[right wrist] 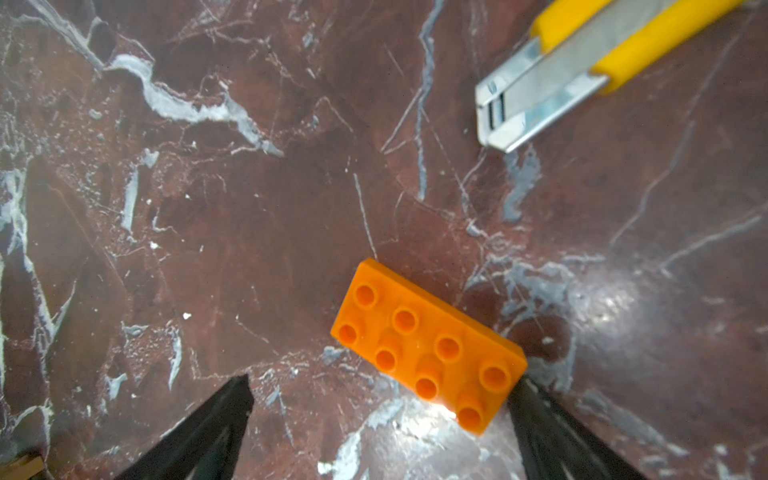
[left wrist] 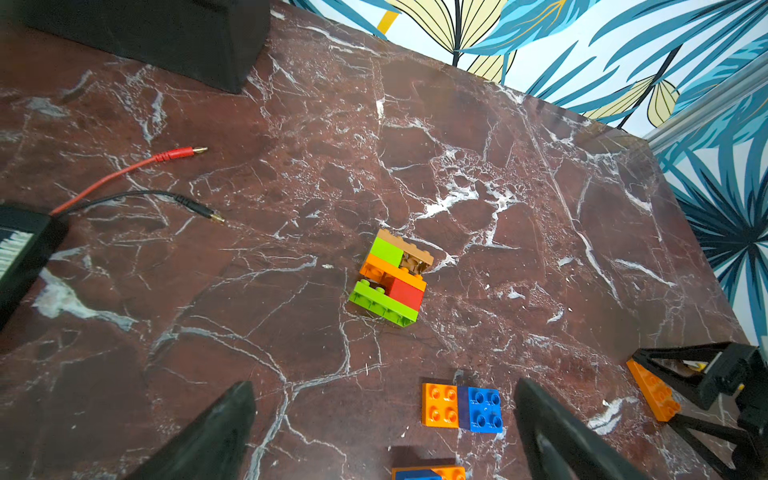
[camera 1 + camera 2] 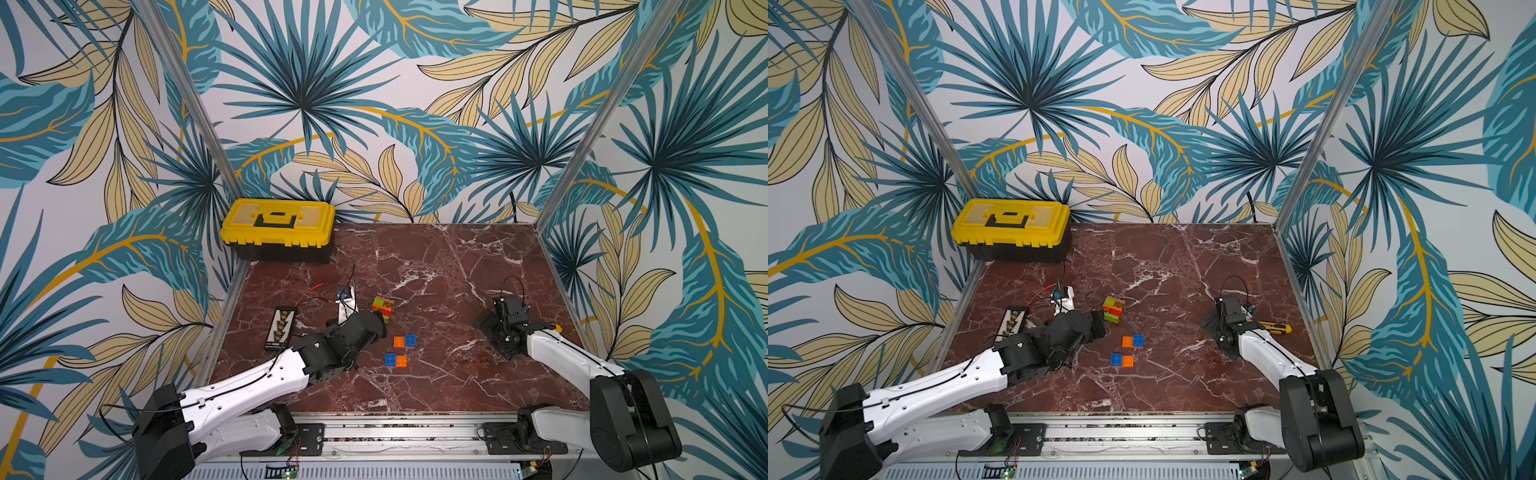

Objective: Assemble the number 5 with lego
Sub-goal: Pick up the lego brick from the center of the board.

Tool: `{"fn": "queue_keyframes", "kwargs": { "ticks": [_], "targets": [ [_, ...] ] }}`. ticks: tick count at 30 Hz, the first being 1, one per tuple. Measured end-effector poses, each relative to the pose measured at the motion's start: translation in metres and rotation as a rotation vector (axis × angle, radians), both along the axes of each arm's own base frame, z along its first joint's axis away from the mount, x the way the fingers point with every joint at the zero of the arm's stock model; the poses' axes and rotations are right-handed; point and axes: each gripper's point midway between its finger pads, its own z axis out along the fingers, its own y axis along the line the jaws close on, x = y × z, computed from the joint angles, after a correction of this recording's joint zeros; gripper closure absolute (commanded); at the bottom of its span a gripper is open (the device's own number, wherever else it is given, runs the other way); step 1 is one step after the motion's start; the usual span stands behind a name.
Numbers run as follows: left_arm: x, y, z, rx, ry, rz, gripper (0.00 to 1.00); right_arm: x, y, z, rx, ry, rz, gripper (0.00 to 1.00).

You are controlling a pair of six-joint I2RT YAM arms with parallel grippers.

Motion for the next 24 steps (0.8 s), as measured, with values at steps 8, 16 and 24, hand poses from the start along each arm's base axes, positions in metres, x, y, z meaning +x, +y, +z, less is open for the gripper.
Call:
{"fn": "queue_keyframes", "kwargs": {
  "ticks": [8, 16, 24],
  "targets": [
    [0.006, 0.008, -0.001, -0.004, 0.011, 0.013, 0.00, 0.022, 0.006, -0.001, -0.014, 0.032, 0.070, 0.08],
    [0.004, 0.014, -0.013, -0.015, 0.041, 0.010, 0.00, 0.028, 0.016, -0.007, -0.065, 0.168, 0.224, 0.09],
    [0.004, 0.017, -0.020, -0.039, 0.072, 0.016, 0.00, 0.020, 0.014, -0.013, -0.131, 0.298, 0.306, 0.13]
  ]
}}
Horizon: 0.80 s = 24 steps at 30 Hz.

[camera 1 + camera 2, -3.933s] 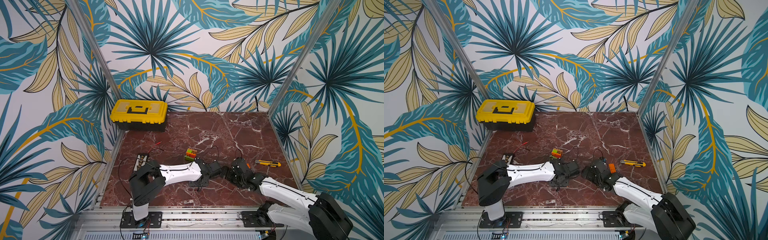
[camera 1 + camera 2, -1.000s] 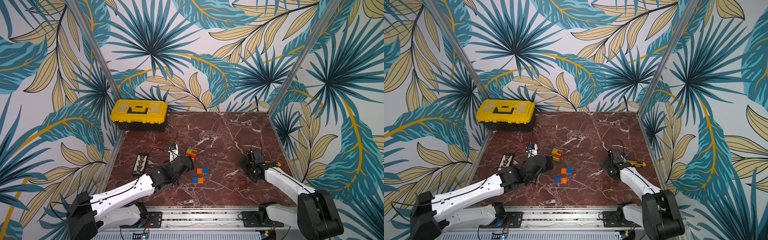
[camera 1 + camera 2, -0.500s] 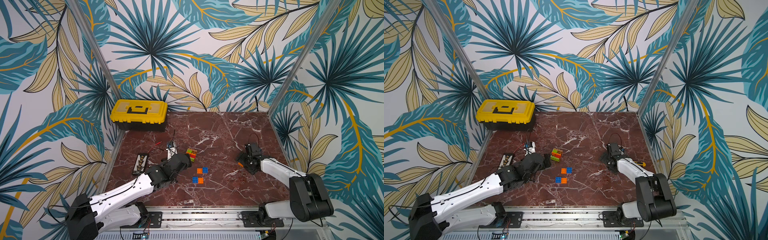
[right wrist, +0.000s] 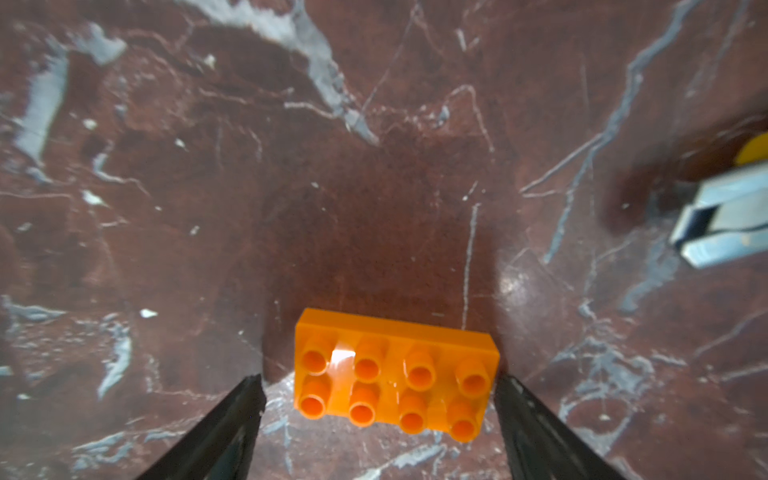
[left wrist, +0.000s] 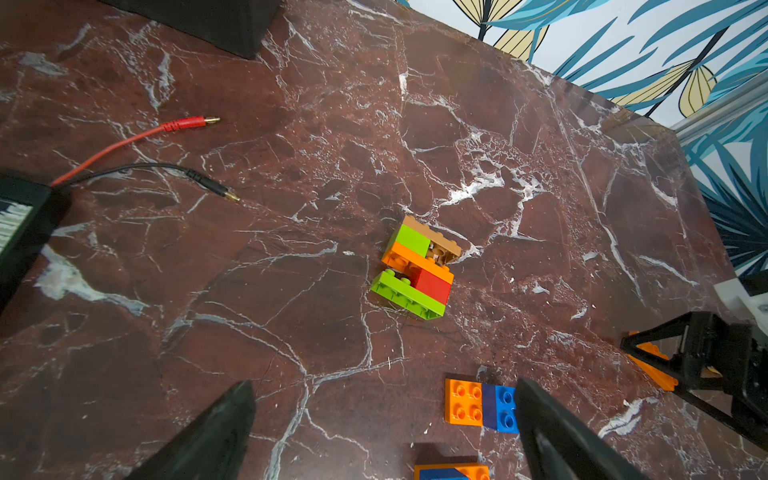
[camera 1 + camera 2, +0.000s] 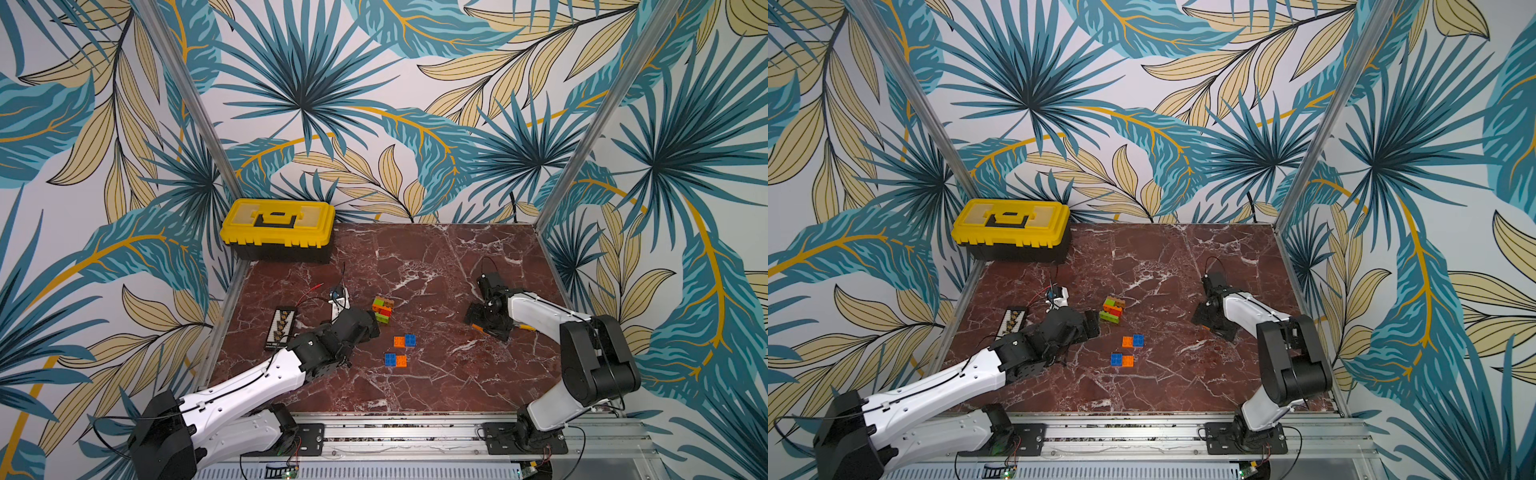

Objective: Assemble the number 5 with lego
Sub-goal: Pick up the lego brick from the center of the board.

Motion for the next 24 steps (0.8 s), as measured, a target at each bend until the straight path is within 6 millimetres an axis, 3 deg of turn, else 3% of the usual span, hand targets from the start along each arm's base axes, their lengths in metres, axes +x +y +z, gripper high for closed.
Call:
{"fn": "queue_keyframes", "kwargs": {
  "ticks": [24],
  "targets": [
    [-0.0008, -0.0046, -0.0067, -0.063, 0.052, 0.003, 0.00, 0.0051, -0.0014, -0.0023, -0.013, 0.051, -0.053, 0.22]
  ]
}}
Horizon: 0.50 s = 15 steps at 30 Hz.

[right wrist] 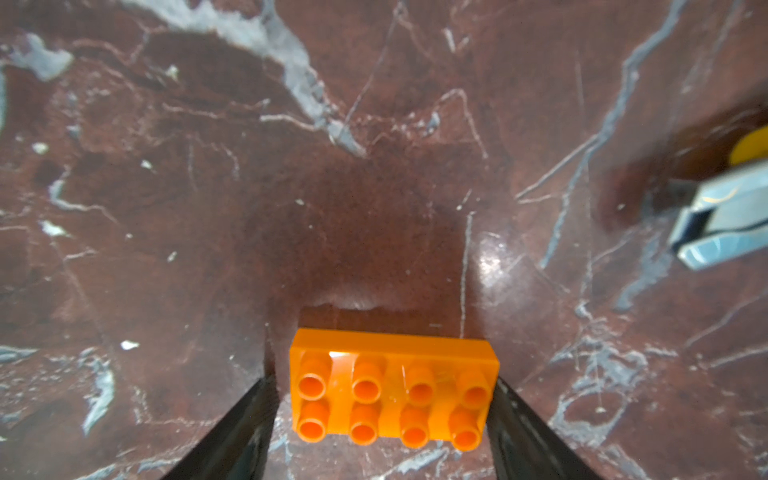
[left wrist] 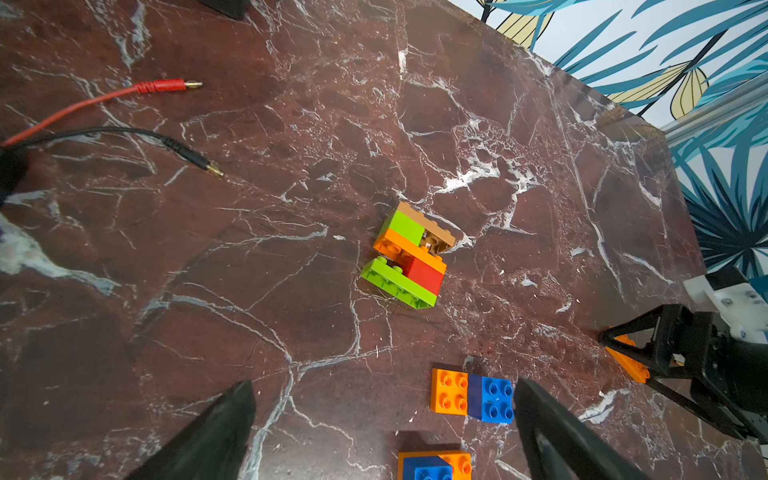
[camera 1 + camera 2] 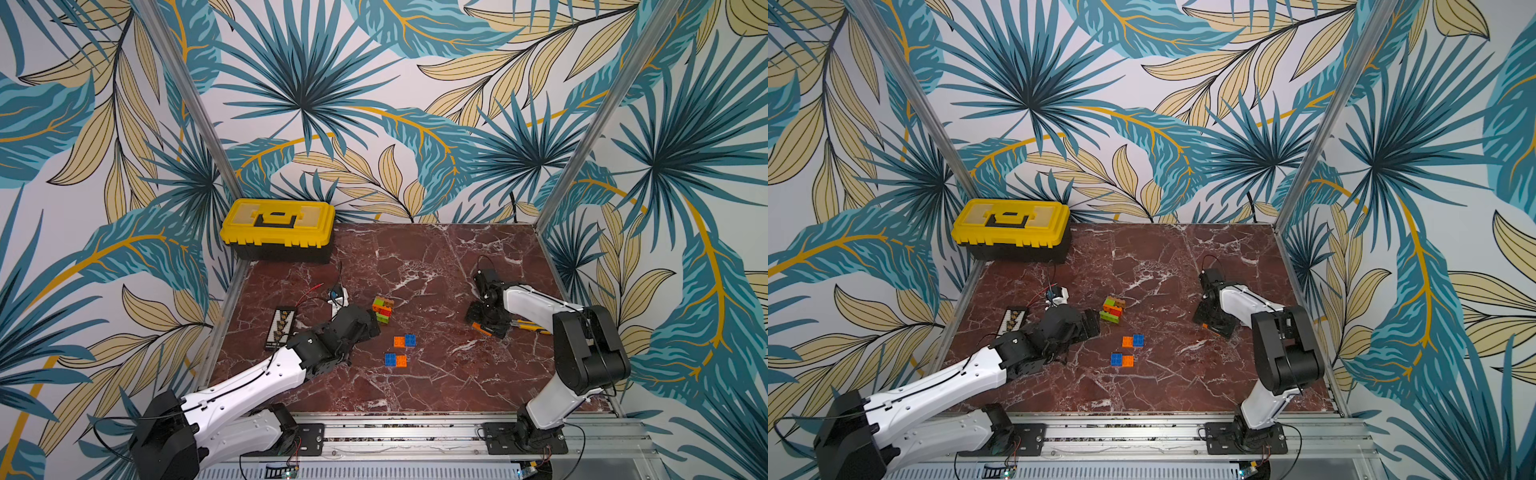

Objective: Assemble the number 5 with lego
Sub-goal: Pick up the lego brick from the center of the board.

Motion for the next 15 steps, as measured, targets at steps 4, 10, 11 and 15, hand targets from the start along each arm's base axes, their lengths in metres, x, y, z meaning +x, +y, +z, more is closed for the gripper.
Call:
{"fn": "queue_keyframes", "kwargs": {
  "ticks": [4, 10, 11, 15],
  "targets": [
    [-0.0005, -0.0012, -0.0008, -0.004, 0.005, -0.004, 0.00, 0.0016, 0.0001, 0.0000, 0.002, 0.004, 0.000, 0.28],
    [-0.0017, -0.0031, -0.0015, -0.010, 0.012, -0.014, 0.00, 0.0033, 0.0005, 0.0001, 0.002, 0.009, 0.015, 0.35],
    [-0.0018, -0.0031, -0.0016, -0.010, 0.013, -0.014, 0.00, 0.0038, 0.0009, 0.0001, 0.002, 0.012, 0.021, 0.36],
    [-0.0022, -0.0039, -0.0020, -0.012, 0.016, -0.018, 0.00, 0.0084, 0.0043, 0.0005, 0.006, 0.018, 0.075, 0.37]
  ]
}}
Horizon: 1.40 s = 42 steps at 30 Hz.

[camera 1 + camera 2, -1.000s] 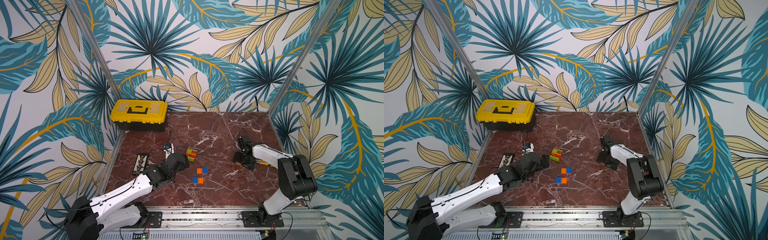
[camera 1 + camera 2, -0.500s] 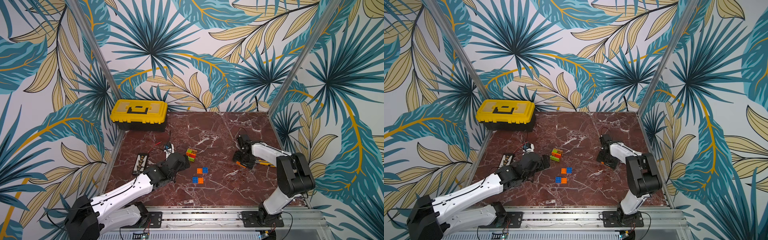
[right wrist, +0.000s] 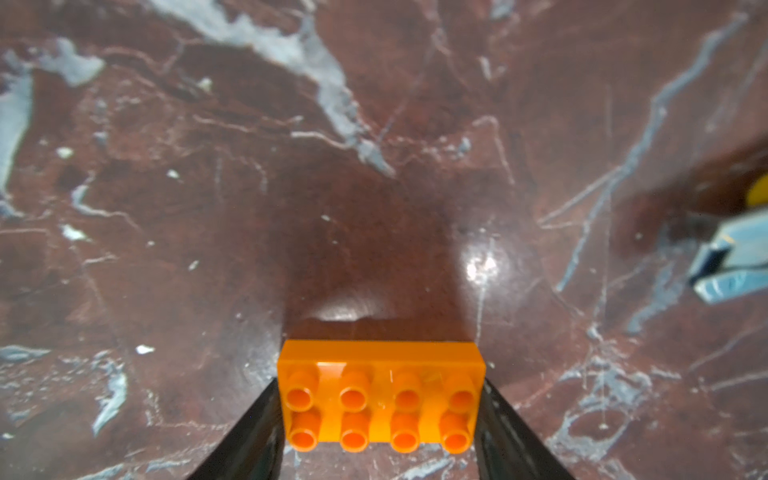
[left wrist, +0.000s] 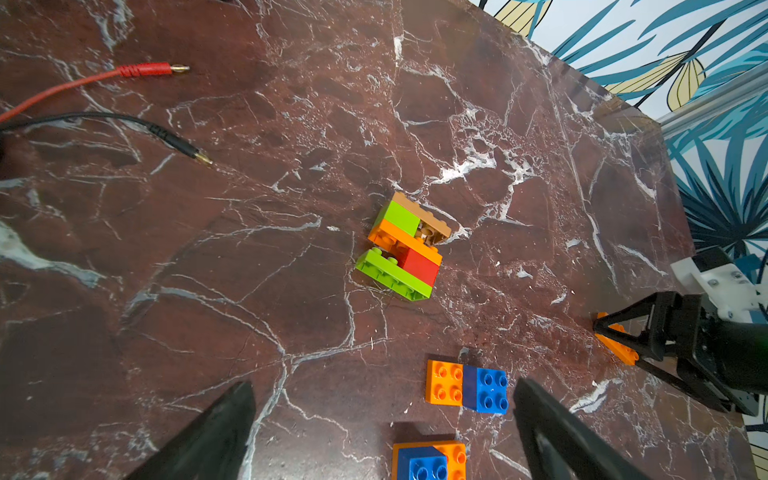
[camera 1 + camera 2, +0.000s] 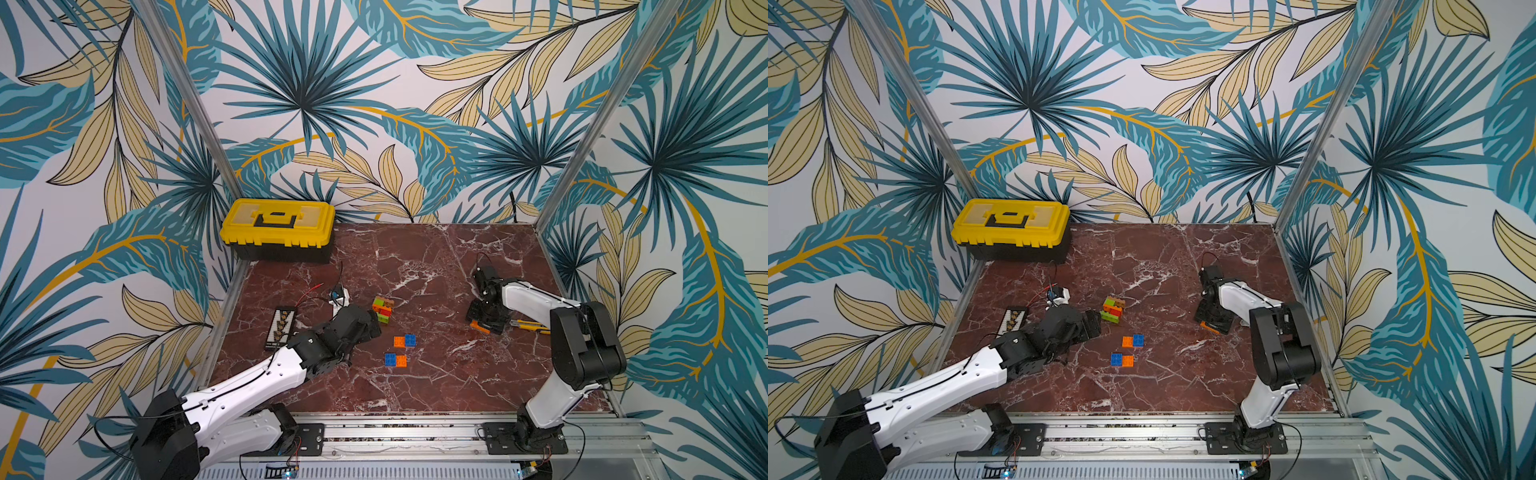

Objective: Assemble the number 5 with lego
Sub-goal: Pick up the lego brick from the center of the board.

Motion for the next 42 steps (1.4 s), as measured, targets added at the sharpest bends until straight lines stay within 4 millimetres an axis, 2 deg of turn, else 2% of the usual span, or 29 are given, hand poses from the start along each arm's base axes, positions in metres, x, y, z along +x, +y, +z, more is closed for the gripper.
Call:
{"fn": "queue_keyframes", "kwargs": {
  "ticks": [16, 23, 26, 31, 42],
  "targets": [
    [-0.002, -0.005, -0.011, 0.011, 0.039, -0.021, 0.00, 0.004, 0.032, 0.011, -0.008, 0.019, 0.314, 0.32],
    [-0.002, -0.006, -0.012, 0.011, 0.043, -0.027, 0.00, 0.000, 0.030, 0.003, -0.019, 0.066, 0.340, 0.32],
    [-0.002, -0.006, -0.014, 0.016, 0.047, -0.028, 0.00, 0.001, 0.030, 0.001, -0.020, 0.078, 0.341, 0.24],
    [-0.003, -0.006, -0.015, 0.018, 0.049, -0.032, 0.00, 0.001, 0.029, 0.001, -0.025, 0.080, 0.338, 0.20],
    [-0.003, -0.007, -0.015, 0.018, 0.052, -0.036, 0.00, 0.001, 0.031, 0.000, -0.004, 0.074, 0.240, 0.24]
  ]
}}
